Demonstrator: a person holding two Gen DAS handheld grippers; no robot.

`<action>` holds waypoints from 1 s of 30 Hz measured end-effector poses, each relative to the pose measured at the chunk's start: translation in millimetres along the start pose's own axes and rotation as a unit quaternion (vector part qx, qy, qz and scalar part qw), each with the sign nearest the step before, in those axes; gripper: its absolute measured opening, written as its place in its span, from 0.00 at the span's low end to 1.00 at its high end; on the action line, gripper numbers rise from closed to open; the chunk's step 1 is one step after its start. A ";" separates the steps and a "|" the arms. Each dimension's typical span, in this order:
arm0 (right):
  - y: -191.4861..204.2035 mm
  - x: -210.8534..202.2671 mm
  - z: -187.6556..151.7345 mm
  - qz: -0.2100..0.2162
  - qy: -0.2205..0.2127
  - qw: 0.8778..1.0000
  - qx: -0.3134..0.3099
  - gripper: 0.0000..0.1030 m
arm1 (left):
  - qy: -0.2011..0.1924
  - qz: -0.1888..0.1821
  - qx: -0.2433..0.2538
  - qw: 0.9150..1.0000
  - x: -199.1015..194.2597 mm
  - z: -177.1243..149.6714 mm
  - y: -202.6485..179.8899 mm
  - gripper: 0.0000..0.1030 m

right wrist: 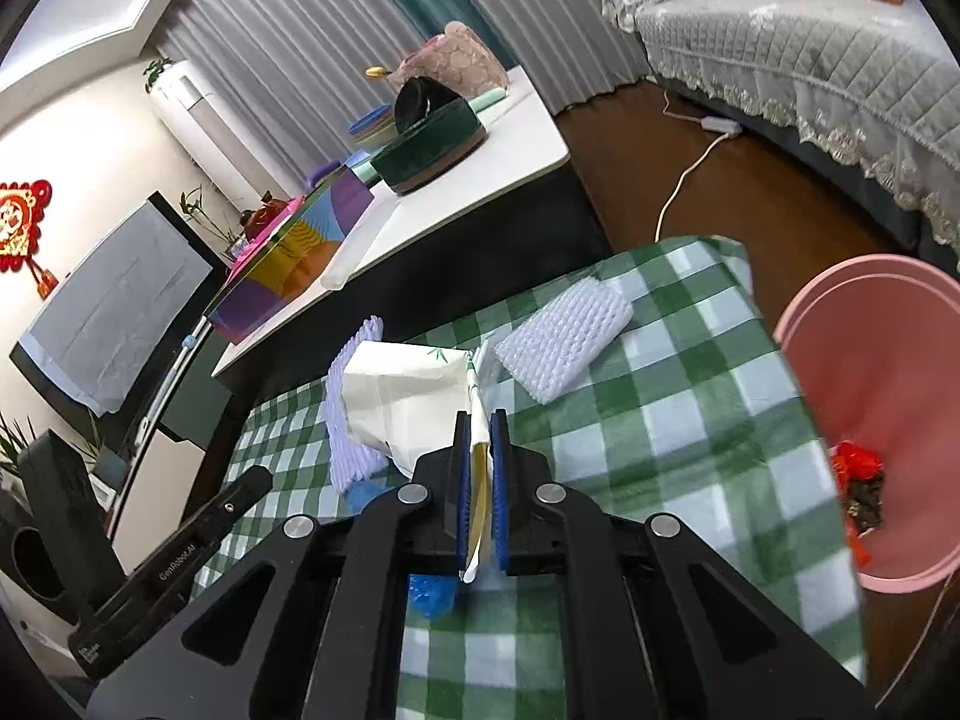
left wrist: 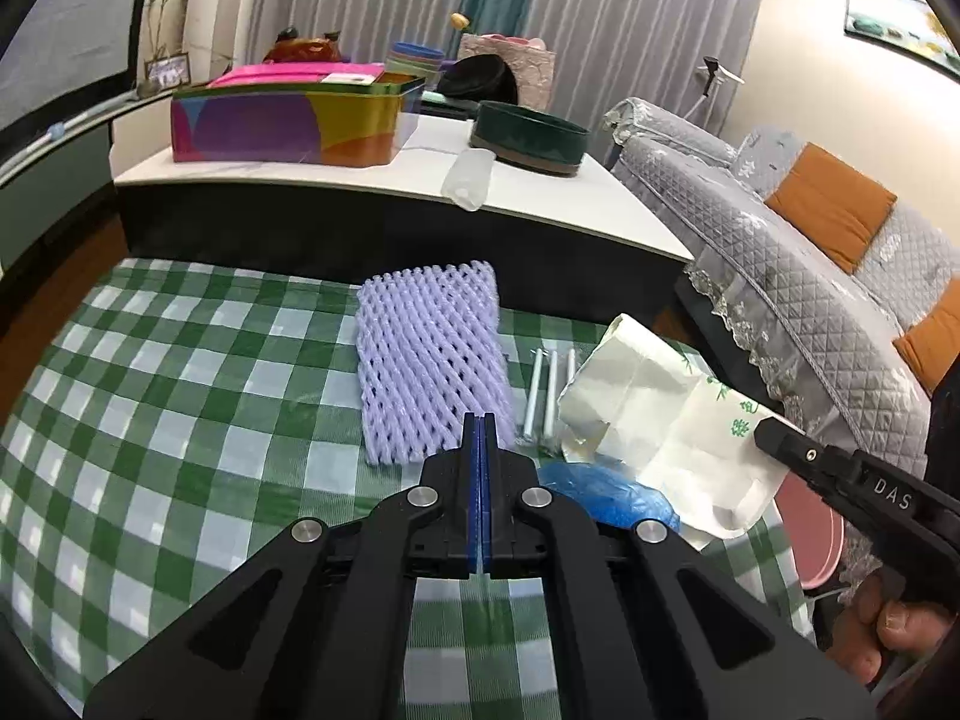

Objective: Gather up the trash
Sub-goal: 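Grasp the white paper packet with green print using the right tool, then grasp the blue plastic bag with the left tool and lift it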

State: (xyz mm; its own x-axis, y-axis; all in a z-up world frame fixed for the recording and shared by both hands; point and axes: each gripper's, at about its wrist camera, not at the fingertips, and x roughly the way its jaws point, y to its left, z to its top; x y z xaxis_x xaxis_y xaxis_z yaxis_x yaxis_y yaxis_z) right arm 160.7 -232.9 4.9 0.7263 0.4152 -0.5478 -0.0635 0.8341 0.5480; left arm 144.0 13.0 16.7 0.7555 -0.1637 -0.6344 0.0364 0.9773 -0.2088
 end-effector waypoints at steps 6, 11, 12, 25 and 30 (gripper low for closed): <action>-5.5 -26.6 -4.6 -0.018 -0.015 0.999 -0.023 0.06 | -0.015 -0.002 0.023 1.000 -23.9 -5.2 -14.5 0.00; -11.7 -44.8 -10.3 -0.036 -0.026 0.998 -0.040 0.06 | -0.016 0.002 0.034 0.999 -33.6 -14.9 -16.2 0.00; -14.4 -49.1 -11.2 -0.041 -0.029 0.998 -0.043 0.06 | -0.015 0.004 0.035 0.999 -34.6 -16.1 -15.3 0.00; -48.4 -64.7 -20.3 -0.084 -0.036 0.995 -0.039 0.06 | 0.004 -0.002 0.022 1.000 -19.8 -39.4 -7.5 0.00; -59.6 -56.5 -24.2 -0.092 -0.028 0.995 -0.033 0.06 | 0.014 -0.022 0.030 0.999 -4.4 -46.1 -19.6 0.03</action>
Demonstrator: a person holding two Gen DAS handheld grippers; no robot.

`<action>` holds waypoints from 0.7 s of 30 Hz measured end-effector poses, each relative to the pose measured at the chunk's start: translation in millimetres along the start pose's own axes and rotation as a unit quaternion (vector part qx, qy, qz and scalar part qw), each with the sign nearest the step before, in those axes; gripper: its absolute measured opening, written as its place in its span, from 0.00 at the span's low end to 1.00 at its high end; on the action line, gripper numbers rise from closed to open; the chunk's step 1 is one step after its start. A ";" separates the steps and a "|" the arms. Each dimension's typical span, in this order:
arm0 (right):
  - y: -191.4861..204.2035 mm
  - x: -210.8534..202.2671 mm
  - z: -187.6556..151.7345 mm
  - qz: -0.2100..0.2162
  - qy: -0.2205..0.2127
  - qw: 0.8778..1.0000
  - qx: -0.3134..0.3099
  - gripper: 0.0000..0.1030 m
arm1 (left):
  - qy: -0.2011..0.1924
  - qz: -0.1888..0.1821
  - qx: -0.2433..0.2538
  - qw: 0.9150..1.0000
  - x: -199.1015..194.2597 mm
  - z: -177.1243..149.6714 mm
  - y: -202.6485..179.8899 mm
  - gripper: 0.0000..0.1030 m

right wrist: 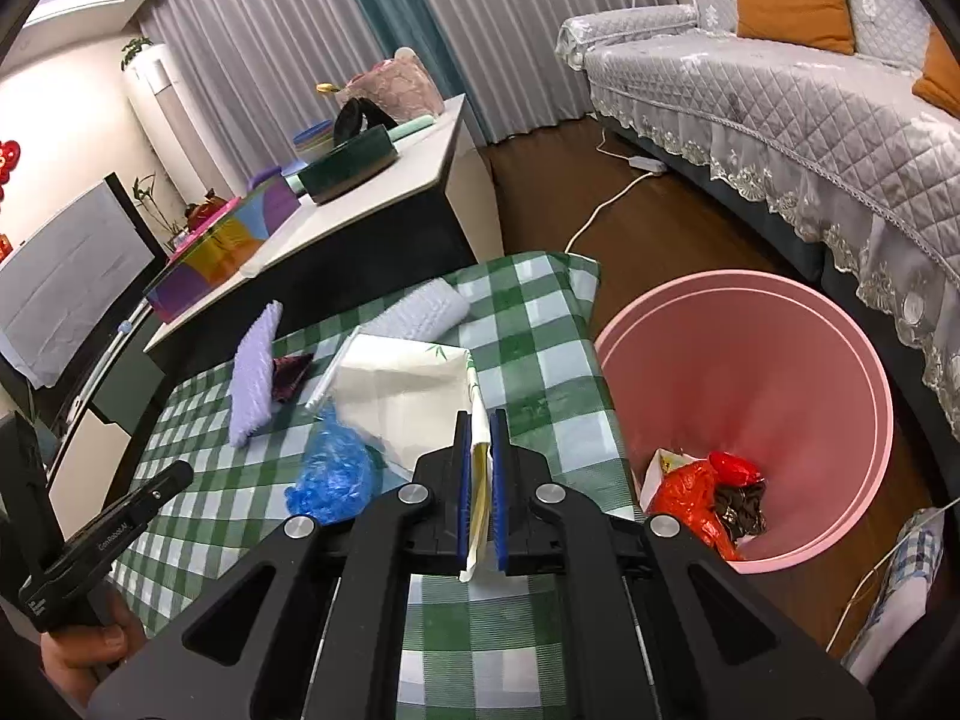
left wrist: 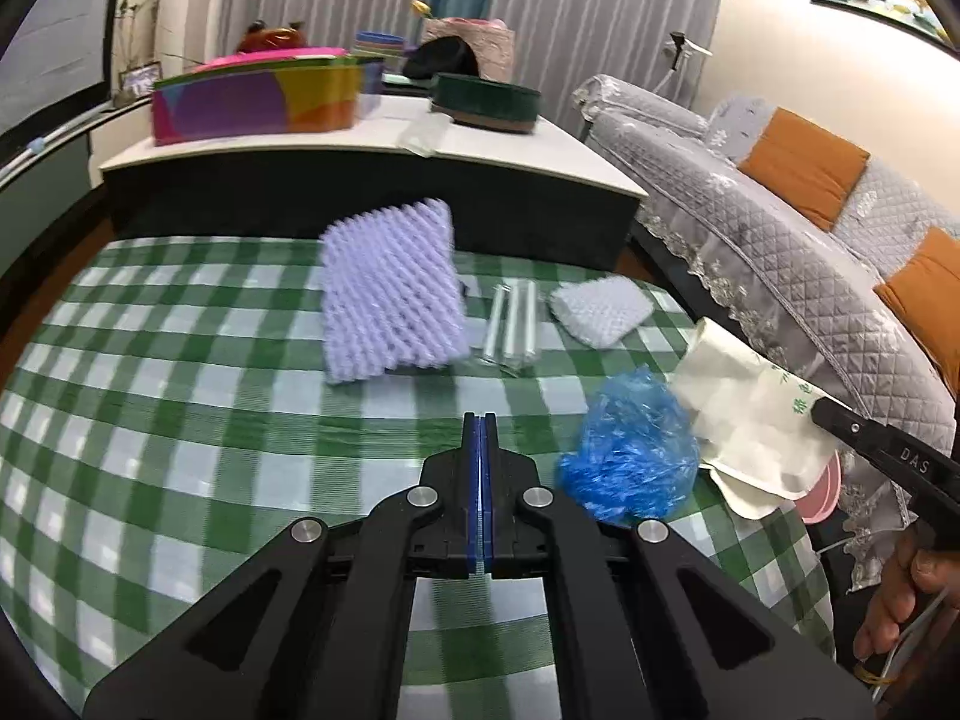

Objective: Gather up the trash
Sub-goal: 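Grasp the blue plastic bag with the left tool and lift it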

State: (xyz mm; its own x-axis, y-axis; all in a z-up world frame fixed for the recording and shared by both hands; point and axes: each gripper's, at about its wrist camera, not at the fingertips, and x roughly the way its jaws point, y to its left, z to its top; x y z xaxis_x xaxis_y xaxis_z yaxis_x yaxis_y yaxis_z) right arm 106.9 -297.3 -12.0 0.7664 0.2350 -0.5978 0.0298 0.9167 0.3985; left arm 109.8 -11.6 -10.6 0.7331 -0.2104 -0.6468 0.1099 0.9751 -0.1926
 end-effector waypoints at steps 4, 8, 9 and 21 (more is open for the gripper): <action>-1.6 3.7 0.8 -0.002 0.001 1.000 -0.003 0.06 | 0.011 -0.022 0.006 1.000 16.9 -2.1 -24.4 0.37; -5.8 5.8 0.5 -0.006 0.004 1.000 -0.004 0.06 | 0.027 -0.034 0.035 0.998 34.0 -6.2 -56.2 0.45; -8.6 6.0 1.1 -0.007 0.005 1.000 -0.001 0.06 | 0.036 -0.034 0.043 0.998 40.7 -8.4 -63.9 0.45; -10.8 -2.9 3.4 -0.004 -0.003 1.000 0.000 0.06 | 0.054 -0.023 0.075 0.995 42.5 -15.9 -79.2 0.01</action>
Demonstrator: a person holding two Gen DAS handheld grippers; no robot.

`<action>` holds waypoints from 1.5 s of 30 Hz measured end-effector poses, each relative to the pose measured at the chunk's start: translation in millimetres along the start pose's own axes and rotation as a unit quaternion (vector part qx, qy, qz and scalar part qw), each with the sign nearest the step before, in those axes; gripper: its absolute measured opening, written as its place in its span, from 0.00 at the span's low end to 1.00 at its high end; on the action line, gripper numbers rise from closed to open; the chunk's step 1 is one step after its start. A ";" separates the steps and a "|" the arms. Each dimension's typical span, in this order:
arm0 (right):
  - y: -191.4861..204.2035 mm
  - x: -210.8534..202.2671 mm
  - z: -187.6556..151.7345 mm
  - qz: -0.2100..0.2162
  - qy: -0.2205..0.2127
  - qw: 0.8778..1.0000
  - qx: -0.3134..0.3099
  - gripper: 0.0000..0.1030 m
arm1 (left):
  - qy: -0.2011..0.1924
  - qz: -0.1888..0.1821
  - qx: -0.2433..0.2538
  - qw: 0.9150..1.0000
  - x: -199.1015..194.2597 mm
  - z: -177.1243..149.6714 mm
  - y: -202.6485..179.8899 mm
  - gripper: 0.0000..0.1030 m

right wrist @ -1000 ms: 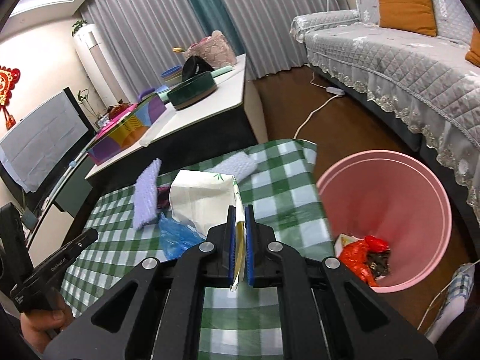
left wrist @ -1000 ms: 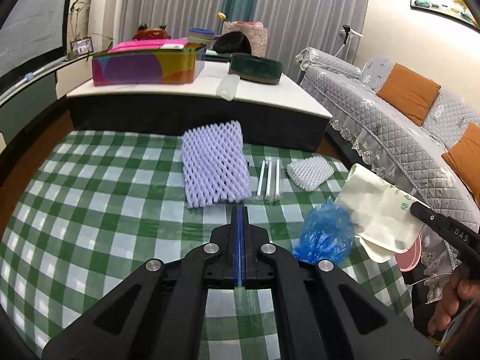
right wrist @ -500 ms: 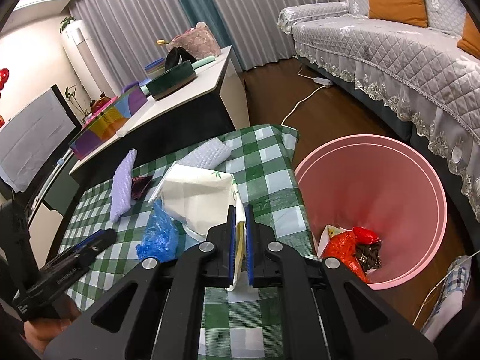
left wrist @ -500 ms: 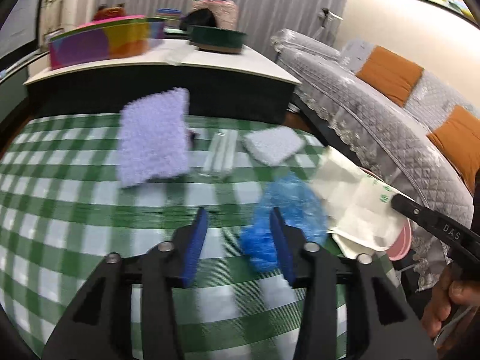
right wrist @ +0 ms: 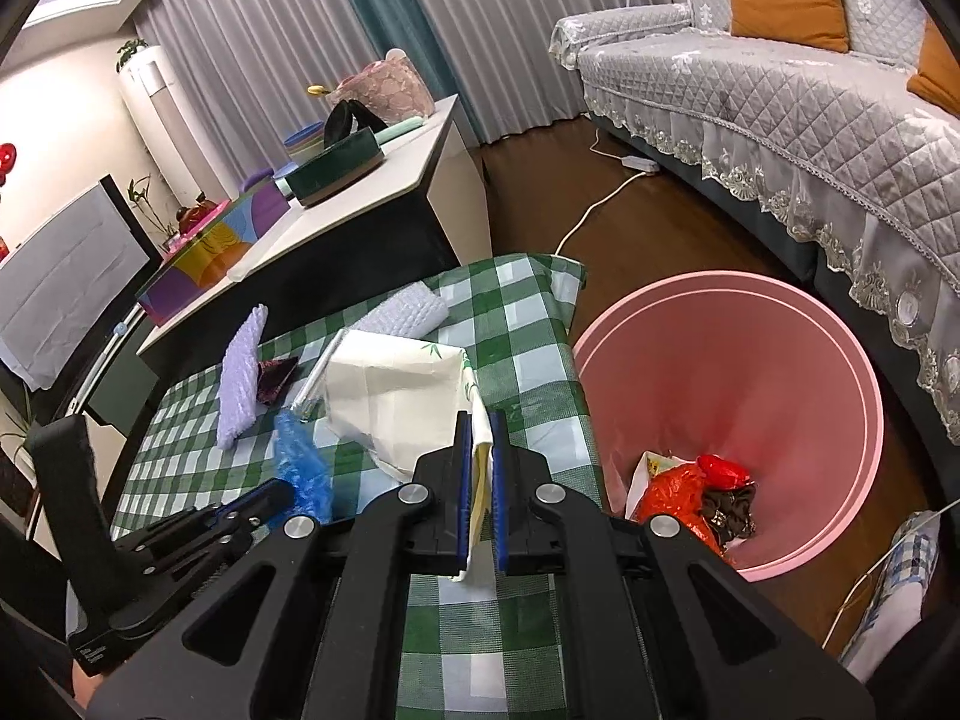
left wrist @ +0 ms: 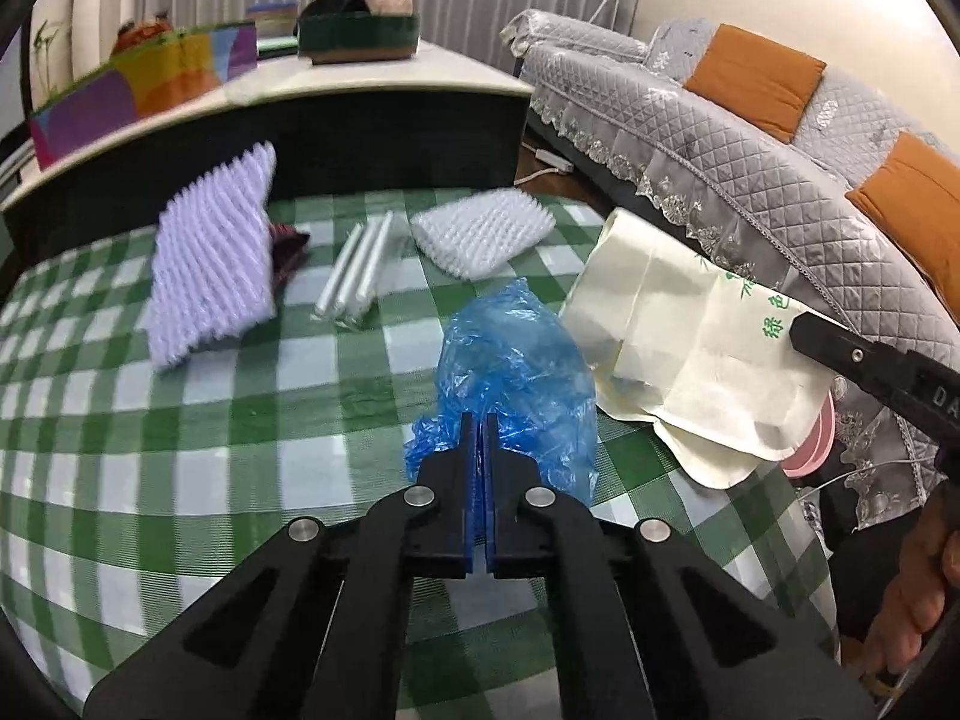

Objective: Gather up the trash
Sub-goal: 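Grasp the blue plastic bag with the left tool and lift it, then carry the blue bag in the left tool while the right carries the packet over the bin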

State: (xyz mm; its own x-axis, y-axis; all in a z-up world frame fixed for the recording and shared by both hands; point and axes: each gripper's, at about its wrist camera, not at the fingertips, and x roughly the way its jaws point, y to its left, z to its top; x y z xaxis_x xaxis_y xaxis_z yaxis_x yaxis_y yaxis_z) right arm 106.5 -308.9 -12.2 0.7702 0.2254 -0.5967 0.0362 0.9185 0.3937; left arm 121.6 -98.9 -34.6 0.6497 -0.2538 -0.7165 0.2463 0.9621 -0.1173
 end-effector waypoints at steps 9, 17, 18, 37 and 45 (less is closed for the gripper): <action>9.8 -23.1 4.4 -0.002 -0.022 1.000 -0.006 0.06 | -0.073 -0.010 0.015 0.997 -59.9 6.6 13.1 0.01; 13.3 -44.1 8.1 -0.003 -0.044 0.999 -0.011 0.06 | -0.111 0.004 0.016 0.994 -92.6 9.5 22.5 0.01; 13.4 -46.9 8.8 -0.003 -0.047 0.999 -0.012 0.06 | -0.112 0.005 0.015 0.994 -94.0 9.3 22.7 0.01; -22.5 -79.8 27.2 -0.042 -0.096 0.994 0.012 0.06 | -0.117 -0.010 0.031 0.993 -87.6 14.4 -3.1 0.01; -42.3 -87.1 31.4 -0.062 -0.109 0.992 0.024 0.06 | -0.116 -0.022 0.038 0.992 -79.0 16.6 -16.2 0.01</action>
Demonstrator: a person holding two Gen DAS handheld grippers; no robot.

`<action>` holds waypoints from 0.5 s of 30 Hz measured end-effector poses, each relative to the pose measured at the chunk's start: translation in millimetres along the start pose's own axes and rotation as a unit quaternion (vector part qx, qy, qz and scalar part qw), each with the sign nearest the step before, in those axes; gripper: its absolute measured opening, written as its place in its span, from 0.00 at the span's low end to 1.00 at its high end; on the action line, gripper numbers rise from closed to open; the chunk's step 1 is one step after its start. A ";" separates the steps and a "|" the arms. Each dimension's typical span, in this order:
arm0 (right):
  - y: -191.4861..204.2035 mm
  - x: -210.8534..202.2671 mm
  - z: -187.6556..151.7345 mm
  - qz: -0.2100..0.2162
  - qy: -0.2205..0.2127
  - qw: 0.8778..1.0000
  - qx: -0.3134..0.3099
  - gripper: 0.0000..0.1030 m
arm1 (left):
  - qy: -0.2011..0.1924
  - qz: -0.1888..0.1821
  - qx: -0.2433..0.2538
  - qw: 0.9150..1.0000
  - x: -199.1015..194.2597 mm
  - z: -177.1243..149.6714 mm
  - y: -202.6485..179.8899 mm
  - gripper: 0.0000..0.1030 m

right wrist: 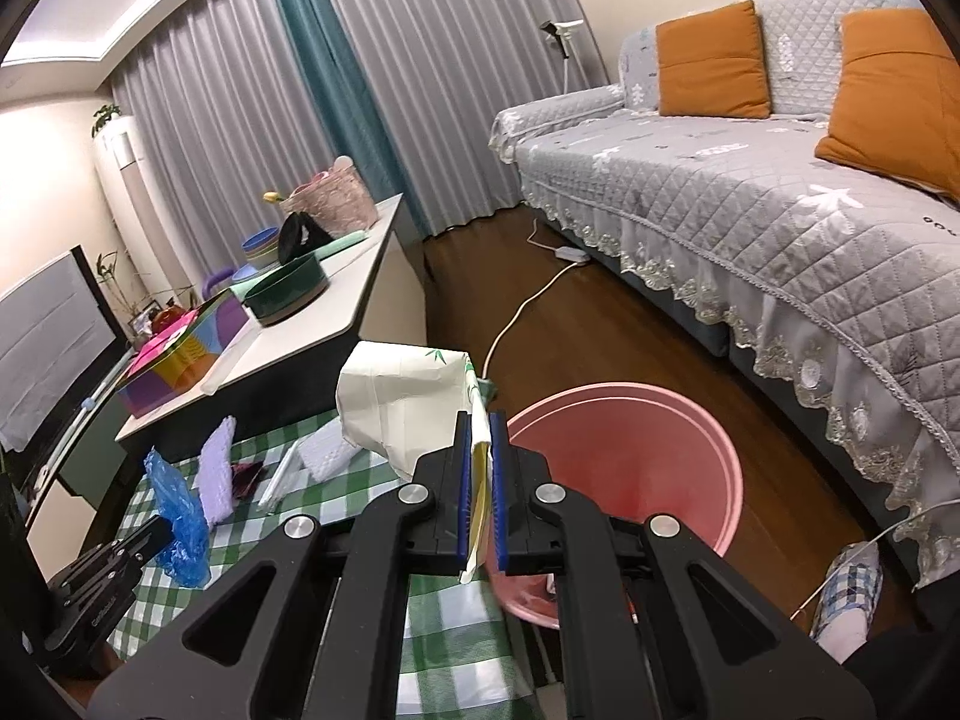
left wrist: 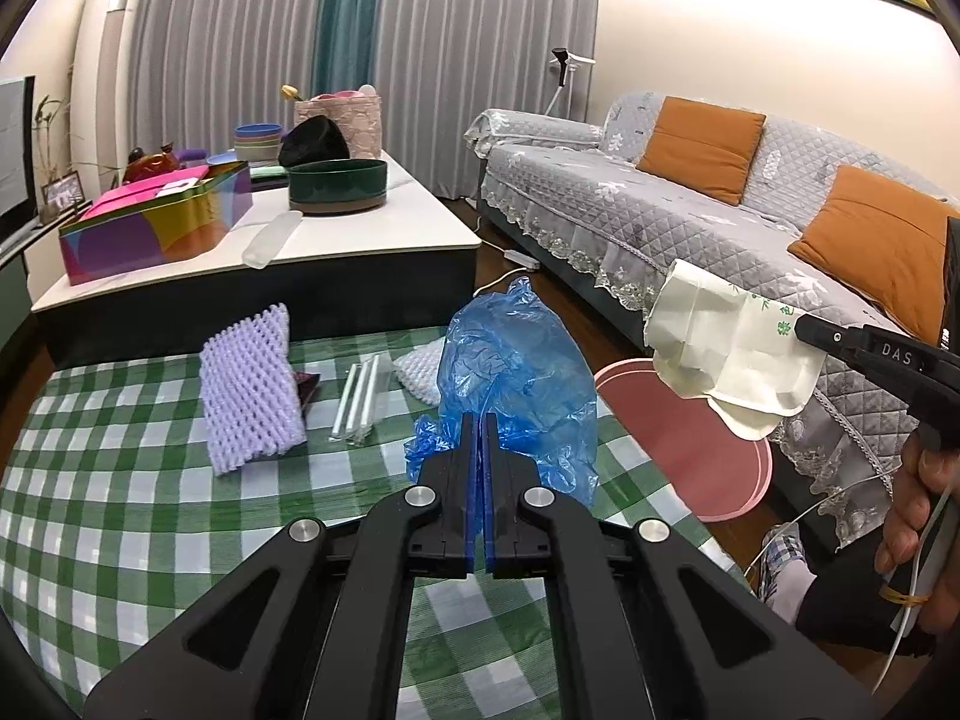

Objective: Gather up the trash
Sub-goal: 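Carry the blue bag in the left tool while the right carries the packet over the bin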

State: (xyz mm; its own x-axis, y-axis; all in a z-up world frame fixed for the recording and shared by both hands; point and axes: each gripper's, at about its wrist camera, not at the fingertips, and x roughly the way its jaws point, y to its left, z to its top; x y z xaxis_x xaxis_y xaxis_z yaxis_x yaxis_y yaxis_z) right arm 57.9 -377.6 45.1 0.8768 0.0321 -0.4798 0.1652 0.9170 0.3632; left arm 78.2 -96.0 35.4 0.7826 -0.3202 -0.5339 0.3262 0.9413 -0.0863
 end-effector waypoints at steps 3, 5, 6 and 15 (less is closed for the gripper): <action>-5.8 -1.4 1.4 -0.008 -0.004 1.000 0.001 0.06 | 0.001 -0.003 0.002 1.000 3.5 0.4 -3.9 0.01; -9.5 -2.0 1.8 -0.012 -0.006 1.000 0.001 0.06 | 0.001 -0.006 0.002 1.000 6.1 1.2 -5.9 0.01; -11.4 -2.3 2.0 -0.015 -0.007 1.000 0.002 0.06 | 0.001 -0.007 0.002 1.000 7.1 1.1 -6.9 0.01; -23.3 -5.7 3.5 -0.031 -0.013 0.999 0.005 0.06 | 0.004 -0.018 0.004 1.000 17.3 1.7 -19.0 0.01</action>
State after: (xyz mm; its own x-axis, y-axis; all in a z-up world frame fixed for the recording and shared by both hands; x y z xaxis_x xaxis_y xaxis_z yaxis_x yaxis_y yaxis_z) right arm 50.6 -400.5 42.2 0.8764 -0.0348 -0.4803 0.2231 0.9132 0.3411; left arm 86.4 -119.6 29.2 0.7653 -0.3534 -0.5380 0.3586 0.9281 -0.0996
